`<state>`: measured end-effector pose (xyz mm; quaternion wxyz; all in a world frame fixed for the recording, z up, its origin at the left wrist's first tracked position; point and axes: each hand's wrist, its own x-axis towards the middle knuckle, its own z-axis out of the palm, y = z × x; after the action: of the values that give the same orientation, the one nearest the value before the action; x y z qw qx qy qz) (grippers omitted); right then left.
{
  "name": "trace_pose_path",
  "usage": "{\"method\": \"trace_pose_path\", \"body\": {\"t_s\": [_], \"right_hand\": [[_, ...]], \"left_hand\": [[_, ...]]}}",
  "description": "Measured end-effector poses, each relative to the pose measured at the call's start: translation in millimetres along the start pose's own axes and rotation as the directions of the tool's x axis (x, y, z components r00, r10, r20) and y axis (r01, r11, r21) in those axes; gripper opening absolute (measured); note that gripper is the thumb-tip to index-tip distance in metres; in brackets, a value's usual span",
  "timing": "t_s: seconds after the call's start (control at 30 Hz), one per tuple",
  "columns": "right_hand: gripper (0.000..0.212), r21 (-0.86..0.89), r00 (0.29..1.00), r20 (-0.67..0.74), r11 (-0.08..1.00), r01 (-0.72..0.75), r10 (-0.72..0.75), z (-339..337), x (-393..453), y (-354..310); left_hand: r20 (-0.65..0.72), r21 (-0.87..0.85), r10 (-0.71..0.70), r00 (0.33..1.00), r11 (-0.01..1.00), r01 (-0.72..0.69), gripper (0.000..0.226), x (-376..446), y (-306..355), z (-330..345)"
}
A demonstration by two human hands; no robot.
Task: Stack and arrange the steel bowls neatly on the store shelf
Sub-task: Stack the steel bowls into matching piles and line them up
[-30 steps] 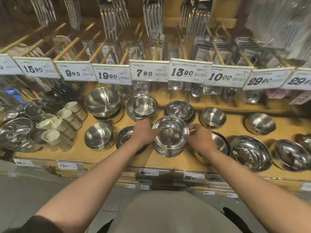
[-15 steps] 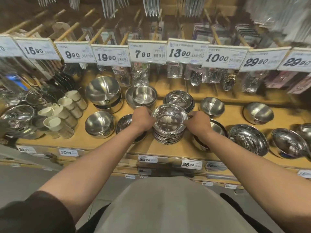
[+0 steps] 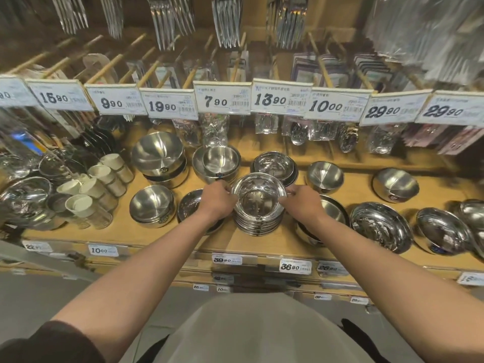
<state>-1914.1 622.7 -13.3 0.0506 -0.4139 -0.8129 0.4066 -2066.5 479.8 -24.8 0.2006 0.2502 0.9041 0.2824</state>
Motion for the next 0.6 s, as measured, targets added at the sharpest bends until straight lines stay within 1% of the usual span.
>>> {"method": "trace_pose_path", "body": {"t_s": [0.07,0.1,0.13,0.17,0.2,0.23,0.33,0.4,0.5,0.6], "right_hand": [[0.019,0.084,1.0,-0.014,0.996,0.008,-0.007,-9.4,-4.8,2.6],[0.016,0.131,1.0,-0.031,0.991,0.006,-0.002,-17.2,-8.8,6.5],[0.015,0.175,0.999,-0.049,0.985,0.001,0.008,-26.8,-13.5,12.1],[0.02,0.219,0.998,-0.066,0.976,-0.003,0.018,-37.8,-18.5,20.0],[0.025,0.265,0.996,-0.087,0.964,-0.006,0.03,-50.3,-23.6,30.1],[0.025,0.303,0.991,-0.123,0.953,-0.004,0.043,-63.4,-29.1,41.6],[0.012,0.388,0.962,-0.24,0.921,-0.027,0.129,-103.1,-49.1,77.6],[0.013,0.437,0.941,-0.277,0.898,-0.057,0.194,-124.3,-62.7,100.5],[0.014,0.487,0.905,-0.321,0.868,-0.095,0.279,-146.9,-85.2,135.7],[0.014,0.564,0.856,-0.362,0.818,-0.114,0.369,-164.1,-109.5,171.6]], "left_hand": [[-0.043,0.039,0.049,0.998,0.998,-0.047,0.032,-5.5,2.3,-6.1],[-0.08,0.038,0.084,0.993,0.996,-0.081,0.032,-9.2,3.4,-10.7],[-0.115,0.017,0.116,0.987,0.993,-0.115,0.029,-13.5,4.6,-16.3],[-0.14,-0.021,0.14,0.98,0.989,-0.145,0.025,-17.4,5.3,-21.7],[-0.153,-0.064,0.16,0.975,0.983,-0.171,0.022,-21.0,6.0,-27.0],[-0.156,-0.102,0.173,0.973,0.977,-0.19,0.018,-23.8,6.9,-31.9],[-0.115,-0.205,0.187,0.976,0.956,-0.208,0.008,-28.7,15.8,-36.6],[-0.069,-0.289,0.193,0.979,0.935,-0.205,0.007,-30.7,27.2,-29.5],[0.003,-0.362,0.208,0.978,0.912,-0.193,0.009,-33.9,43.2,-12.8],[0.061,-0.441,0.232,0.971,0.879,-0.182,0.016,-38.0,53.1,-0.3]]}}
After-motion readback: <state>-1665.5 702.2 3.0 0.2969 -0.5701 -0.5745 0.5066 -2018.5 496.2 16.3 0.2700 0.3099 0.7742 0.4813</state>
